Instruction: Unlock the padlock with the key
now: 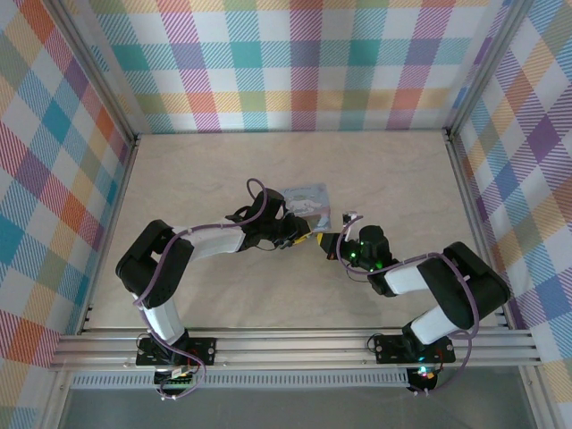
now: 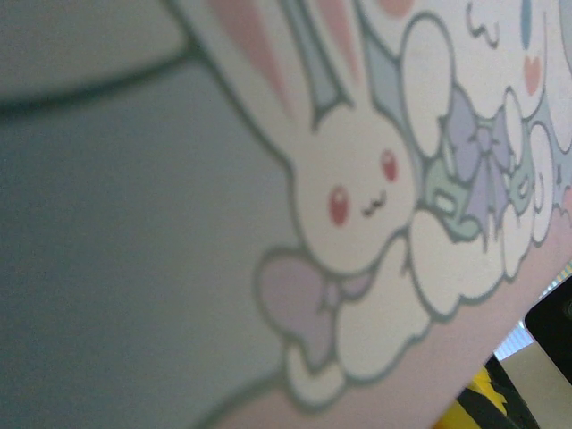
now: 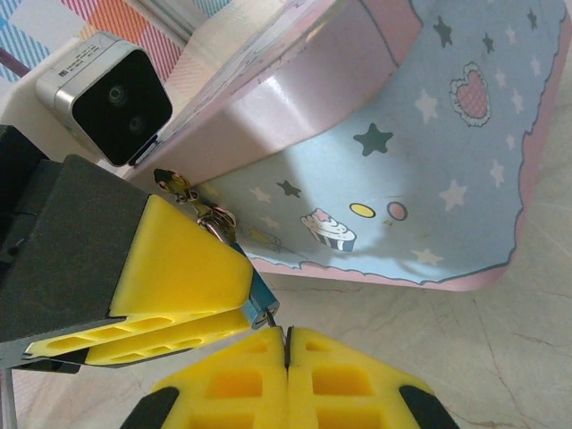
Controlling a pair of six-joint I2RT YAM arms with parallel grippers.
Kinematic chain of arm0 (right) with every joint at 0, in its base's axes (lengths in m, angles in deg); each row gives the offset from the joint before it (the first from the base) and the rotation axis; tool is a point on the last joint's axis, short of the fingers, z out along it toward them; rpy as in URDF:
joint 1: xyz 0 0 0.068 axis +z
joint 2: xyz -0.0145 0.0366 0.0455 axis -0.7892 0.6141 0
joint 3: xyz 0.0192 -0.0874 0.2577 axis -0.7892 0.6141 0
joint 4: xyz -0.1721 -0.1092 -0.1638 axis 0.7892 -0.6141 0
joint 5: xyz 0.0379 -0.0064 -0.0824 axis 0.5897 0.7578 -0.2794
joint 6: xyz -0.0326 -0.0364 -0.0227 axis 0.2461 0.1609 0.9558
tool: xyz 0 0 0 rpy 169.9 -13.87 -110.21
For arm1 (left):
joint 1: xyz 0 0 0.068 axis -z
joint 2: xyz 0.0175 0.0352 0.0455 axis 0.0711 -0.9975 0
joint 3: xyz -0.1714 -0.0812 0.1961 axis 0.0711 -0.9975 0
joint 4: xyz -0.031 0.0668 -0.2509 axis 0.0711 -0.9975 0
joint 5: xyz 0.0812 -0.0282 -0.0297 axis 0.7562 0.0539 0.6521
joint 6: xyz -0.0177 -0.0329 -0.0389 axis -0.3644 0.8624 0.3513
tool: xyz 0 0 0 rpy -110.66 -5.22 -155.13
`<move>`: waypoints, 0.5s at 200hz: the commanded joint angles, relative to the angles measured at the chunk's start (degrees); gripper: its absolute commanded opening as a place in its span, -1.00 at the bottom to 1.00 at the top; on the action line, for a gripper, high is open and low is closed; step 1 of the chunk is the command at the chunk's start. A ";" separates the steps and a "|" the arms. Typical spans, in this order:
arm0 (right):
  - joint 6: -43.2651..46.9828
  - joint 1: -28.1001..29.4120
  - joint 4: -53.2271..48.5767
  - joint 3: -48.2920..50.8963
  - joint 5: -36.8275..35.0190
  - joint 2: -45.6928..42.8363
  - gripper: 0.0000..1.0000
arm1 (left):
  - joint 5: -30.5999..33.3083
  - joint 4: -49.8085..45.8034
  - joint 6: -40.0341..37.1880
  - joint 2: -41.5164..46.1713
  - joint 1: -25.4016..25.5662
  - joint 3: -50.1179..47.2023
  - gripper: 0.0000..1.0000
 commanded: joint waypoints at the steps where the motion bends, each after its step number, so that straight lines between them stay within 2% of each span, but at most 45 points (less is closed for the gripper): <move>1: -0.81 0.44 3.72 0.38 0.91 1.02 -1.00 | 0.10 2.03 0.79 1.15 -0.34 0.58 -0.56; 100: -2.75 0.61 8.97 0.36 0.44 4.59 -1.00 | -0.24 1.94 0.93 0.97 -0.34 0.90 -0.57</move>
